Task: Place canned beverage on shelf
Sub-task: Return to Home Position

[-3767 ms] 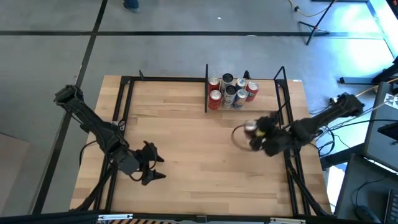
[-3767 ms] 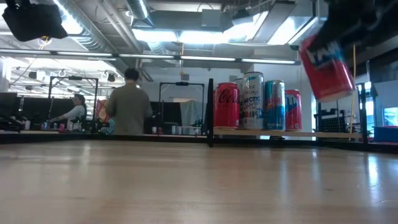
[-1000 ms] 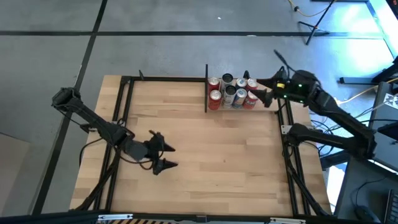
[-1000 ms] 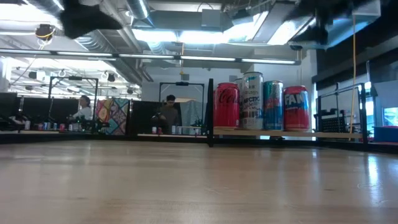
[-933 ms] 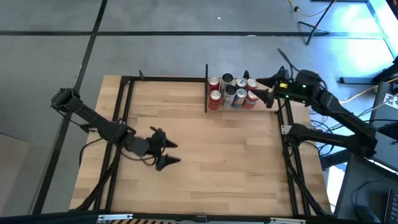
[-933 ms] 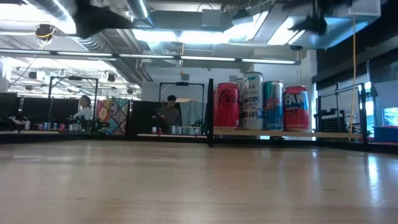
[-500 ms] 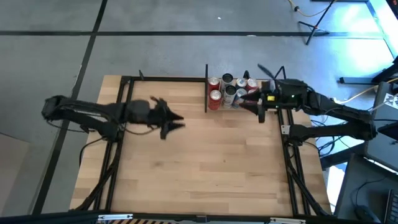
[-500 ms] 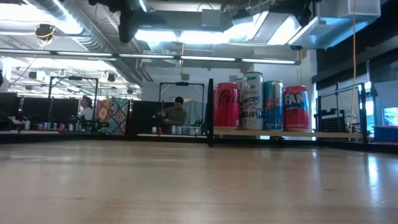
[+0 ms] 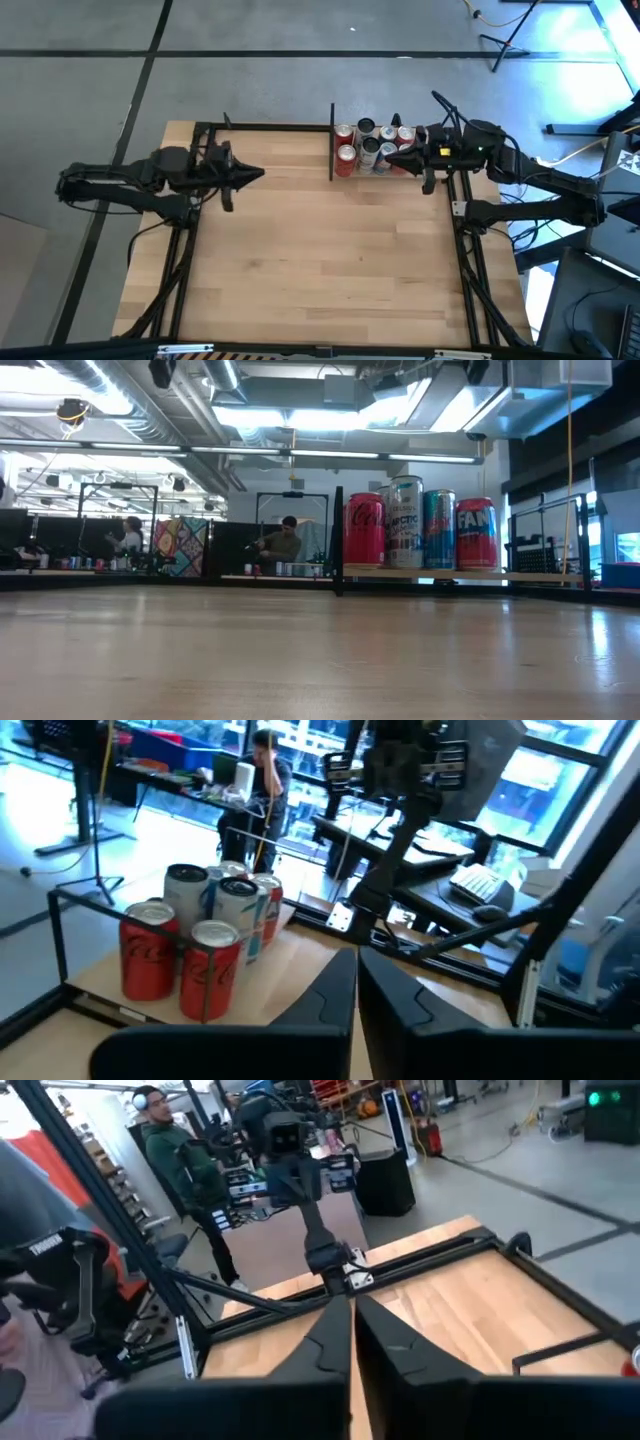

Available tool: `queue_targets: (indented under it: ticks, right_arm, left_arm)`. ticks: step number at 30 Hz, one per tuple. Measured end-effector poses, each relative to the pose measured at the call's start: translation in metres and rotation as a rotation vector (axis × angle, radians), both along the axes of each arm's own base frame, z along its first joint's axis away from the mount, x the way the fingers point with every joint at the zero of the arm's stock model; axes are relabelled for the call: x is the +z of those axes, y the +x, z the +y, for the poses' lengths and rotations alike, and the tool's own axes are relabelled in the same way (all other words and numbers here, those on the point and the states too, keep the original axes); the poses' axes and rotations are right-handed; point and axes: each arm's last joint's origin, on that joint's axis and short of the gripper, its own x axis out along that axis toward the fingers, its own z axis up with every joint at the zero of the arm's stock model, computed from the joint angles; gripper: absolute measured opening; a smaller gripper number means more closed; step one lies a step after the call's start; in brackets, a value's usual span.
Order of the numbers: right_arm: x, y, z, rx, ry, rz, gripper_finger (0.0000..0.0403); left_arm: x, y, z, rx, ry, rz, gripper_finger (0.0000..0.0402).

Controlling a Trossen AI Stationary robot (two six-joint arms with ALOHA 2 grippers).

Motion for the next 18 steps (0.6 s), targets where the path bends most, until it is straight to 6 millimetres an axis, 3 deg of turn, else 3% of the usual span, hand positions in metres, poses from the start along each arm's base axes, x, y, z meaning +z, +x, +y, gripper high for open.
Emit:
queue_targets:
  ticks: [5,10,18]
  right_arm:
    - [-0.004,0.005,-0.001,0.002,0.075,0.033,0.0012]
    - [-0.008,0.006,-0.003,-0.070,0.082,0.062,0.0024]
    - [-0.018,0.001,-0.002,-0.068,-0.007,0.090,0.0025]
  left_arm:
    - [0.002,-0.005,-0.005,-0.022,0.002,-0.008,0.0019]
    - [0.000,-0.005,-0.004,-0.020,0.121,0.033,0.0019]
    - [-0.036,-0.008,-0.006,-0.038,0.185,0.128,0.0020]
